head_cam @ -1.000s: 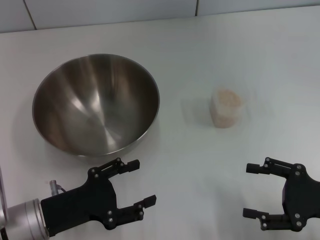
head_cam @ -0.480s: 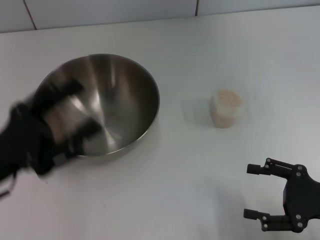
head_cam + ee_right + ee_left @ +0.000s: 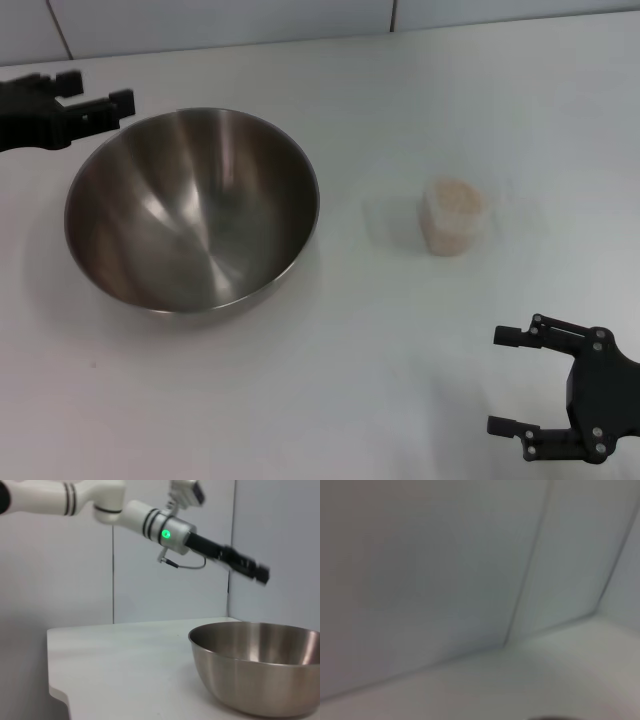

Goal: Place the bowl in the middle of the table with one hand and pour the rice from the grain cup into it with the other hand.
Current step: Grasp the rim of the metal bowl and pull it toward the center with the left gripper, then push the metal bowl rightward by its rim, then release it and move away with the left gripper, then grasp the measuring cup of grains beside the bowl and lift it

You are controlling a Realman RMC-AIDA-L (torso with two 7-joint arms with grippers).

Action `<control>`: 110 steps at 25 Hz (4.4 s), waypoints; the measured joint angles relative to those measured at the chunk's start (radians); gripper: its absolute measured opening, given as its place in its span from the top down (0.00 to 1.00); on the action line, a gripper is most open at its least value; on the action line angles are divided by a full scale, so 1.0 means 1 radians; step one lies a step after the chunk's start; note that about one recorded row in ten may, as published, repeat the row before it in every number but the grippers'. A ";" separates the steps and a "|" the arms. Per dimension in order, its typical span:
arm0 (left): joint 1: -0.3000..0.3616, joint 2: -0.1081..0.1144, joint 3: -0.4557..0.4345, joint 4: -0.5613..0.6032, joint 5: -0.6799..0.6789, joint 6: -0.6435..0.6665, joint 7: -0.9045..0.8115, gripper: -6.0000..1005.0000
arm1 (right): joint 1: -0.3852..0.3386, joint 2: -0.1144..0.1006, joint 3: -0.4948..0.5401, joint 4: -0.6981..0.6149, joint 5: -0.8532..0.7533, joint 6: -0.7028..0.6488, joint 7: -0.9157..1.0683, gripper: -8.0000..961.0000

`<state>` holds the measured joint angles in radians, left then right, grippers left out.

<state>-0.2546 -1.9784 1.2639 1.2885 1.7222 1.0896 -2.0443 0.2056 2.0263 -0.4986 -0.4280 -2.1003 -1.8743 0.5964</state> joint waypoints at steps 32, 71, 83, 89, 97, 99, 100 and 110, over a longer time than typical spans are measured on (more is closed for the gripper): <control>-0.273 -0.080 -0.144 -0.138 0.698 0.168 -0.265 0.33 | 0.003 0.005 0.000 -0.009 -0.005 -0.002 -0.001 0.16; -0.619 -0.051 -0.404 -0.547 0.661 0.181 -0.084 0.95 | 0.008 0.005 -0.008 -0.009 -0.006 0.000 -0.001 0.17; -0.615 -0.076 -0.405 -0.564 0.684 0.128 -0.046 0.96 | 0.004 0.005 -0.002 -0.011 -0.006 -0.003 -0.001 0.17; -0.592 -0.089 -0.404 -0.510 0.656 0.150 -0.026 0.85 | 0.004 0.006 0.001 -0.011 -0.001 0.001 -0.001 0.18; -0.308 -0.083 -0.384 -0.085 0.390 0.499 0.169 0.63 | -0.022 0.040 0.296 -0.004 0.005 0.015 0.048 0.18; -0.255 -0.085 -0.371 -0.018 0.389 0.525 0.182 0.52 | -0.026 0.046 0.357 -0.004 0.006 0.027 0.048 0.18; -0.166 -0.087 -0.326 0.061 0.379 0.532 0.212 0.47 | -0.028 0.051 0.471 0.007 0.007 0.065 0.045 0.18; -0.016 -0.089 -0.216 0.130 0.340 0.492 0.287 0.14 | 0.048 0.053 0.658 0.132 0.006 0.378 -0.023 0.18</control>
<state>-0.2708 -2.0670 1.0478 1.4185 2.0620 1.5813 -1.7573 0.2540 2.0797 0.1591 -0.2964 -2.0943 -1.4963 0.5731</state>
